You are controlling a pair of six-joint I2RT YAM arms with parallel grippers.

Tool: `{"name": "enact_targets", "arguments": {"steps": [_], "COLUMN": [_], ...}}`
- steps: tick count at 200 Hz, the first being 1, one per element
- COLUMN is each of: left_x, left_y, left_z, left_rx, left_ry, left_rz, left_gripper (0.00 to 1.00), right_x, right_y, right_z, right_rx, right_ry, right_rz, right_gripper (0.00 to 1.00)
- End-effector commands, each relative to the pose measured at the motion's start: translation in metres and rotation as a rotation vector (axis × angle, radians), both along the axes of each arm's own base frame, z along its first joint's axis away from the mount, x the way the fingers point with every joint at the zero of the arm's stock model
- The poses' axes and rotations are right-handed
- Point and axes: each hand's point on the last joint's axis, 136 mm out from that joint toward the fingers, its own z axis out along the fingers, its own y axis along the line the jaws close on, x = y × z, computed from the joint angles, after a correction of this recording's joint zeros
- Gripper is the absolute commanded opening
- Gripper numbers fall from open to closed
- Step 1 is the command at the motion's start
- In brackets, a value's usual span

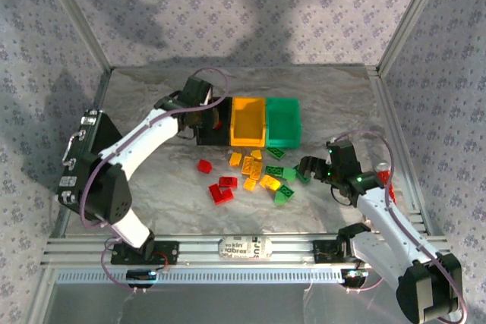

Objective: Sort the legos into containers by color
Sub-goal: Place the lego in the container, then pick up the lego from the center of the table.

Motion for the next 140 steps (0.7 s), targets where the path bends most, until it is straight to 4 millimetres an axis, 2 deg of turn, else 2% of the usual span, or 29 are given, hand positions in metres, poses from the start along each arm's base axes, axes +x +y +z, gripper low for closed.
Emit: {"name": "enact_targets", "arguments": {"steps": [1,13,30,61,82,113,140], "left_x": [0.001,-0.004,-0.012,-0.039,-0.062,-0.093,-0.11], "left_y": [-0.008,-0.007,-0.003,0.006,0.011,0.013,0.01], "left_z": [0.003,0.006,0.006,-0.009,-0.034,-0.081,-0.102], "left_rx": [0.007,0.001,-0.018,-0.018,0.003,0.007,0.03], "left_ry": [0.019,0.002,-0.015,0.015,0.071,0.181,0.235], "left_rz": [-0.046,-0.04,-0.026,-0.019,-0.016,-0.015,-0.031], "left_gripper": [0.83,0.88,0.89,0.86,0.86,0.85,0.85], "right_x": [-0.006,-0.006,-0.005,-0.004,-0.005,-0.005,-0.007], "right_y": [-0.002,-0.002,-0.002,-0.001,-0.001,0.0,0.0], "right_z": [-0.003,-0.003,-0.005,-0.006,-0.006,-0.007,-0.006], "right_rx": [-0.002,0.002,0.006,0.006,0.005,0.007,0.007], "right_ry": [0.011,0.006,0.001,0.006,0.009,0.012,0.018], "right_rz": [-0.013,-0.014,-0.017,-0.013,-0.013,-0.01,-0.007], "right_gripper": [0.97,0.97,0.97,0.97,0.97,0.97,0.97]}}
